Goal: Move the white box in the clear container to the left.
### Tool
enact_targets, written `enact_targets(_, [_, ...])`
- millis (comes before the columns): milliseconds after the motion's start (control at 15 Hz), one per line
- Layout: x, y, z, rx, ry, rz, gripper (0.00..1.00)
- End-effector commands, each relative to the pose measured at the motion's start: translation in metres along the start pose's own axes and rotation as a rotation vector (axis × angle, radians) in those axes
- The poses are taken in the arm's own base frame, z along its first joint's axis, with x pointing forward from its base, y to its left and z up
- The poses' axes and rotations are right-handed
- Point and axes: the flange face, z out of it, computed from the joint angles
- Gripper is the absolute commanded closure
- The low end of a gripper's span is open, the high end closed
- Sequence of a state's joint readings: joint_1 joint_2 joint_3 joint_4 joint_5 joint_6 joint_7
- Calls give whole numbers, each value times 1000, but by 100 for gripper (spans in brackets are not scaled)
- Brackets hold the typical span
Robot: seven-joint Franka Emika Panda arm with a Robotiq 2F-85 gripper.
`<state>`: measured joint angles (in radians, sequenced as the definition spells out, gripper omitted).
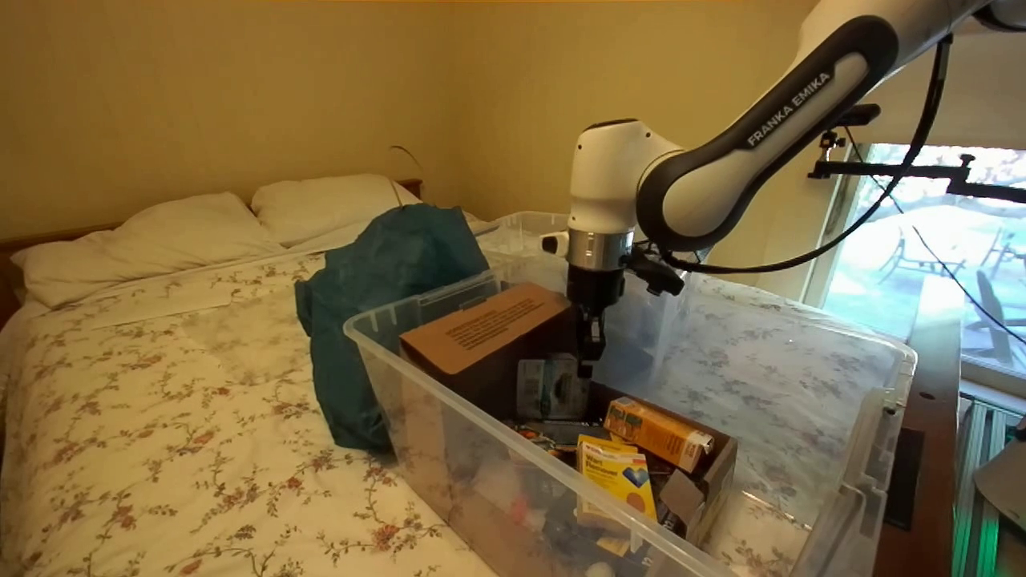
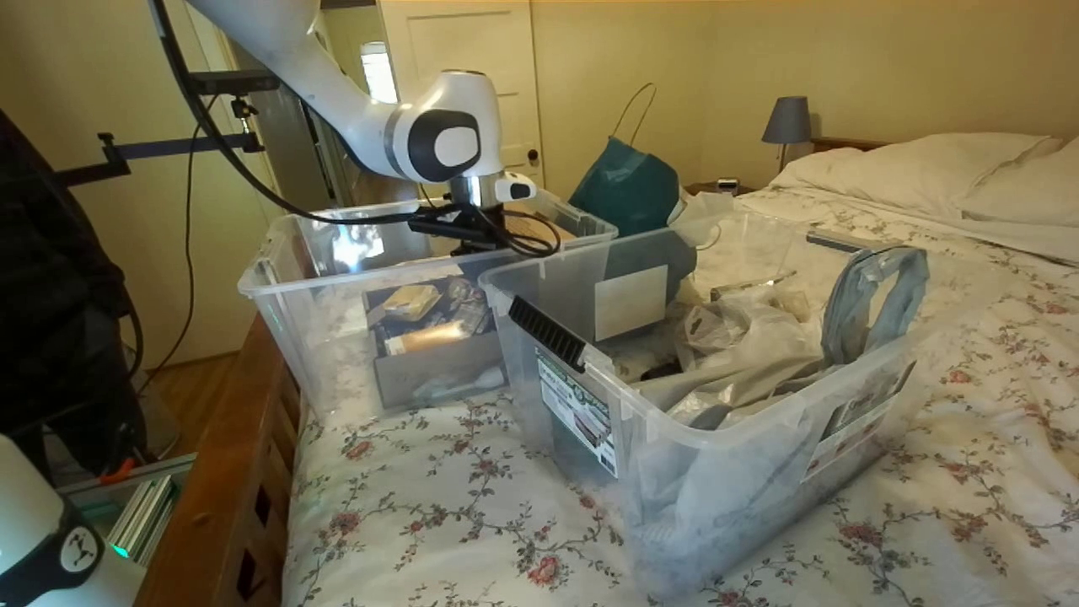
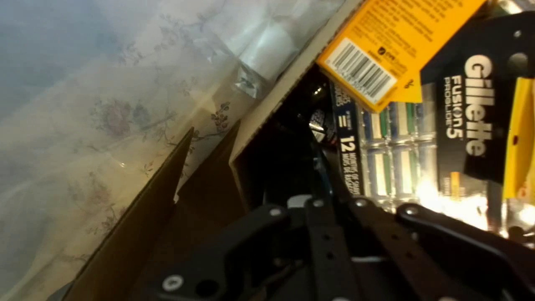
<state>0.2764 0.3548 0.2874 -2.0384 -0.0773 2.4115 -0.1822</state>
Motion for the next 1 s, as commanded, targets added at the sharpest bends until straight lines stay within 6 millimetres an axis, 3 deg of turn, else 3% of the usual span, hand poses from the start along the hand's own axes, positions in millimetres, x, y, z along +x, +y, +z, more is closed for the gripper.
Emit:
enact_targets(0, [-5, -9, -18, 83, 43, -51, 99])
enact_targets(267, [-14, -17, -36, 201, 101, -137, 99])
enact_targets(533, [-35, -13, -60, 230, 146, -121, 99])
enact_targets(933, [-39, -39, -55, 541, 186, -272, 99])
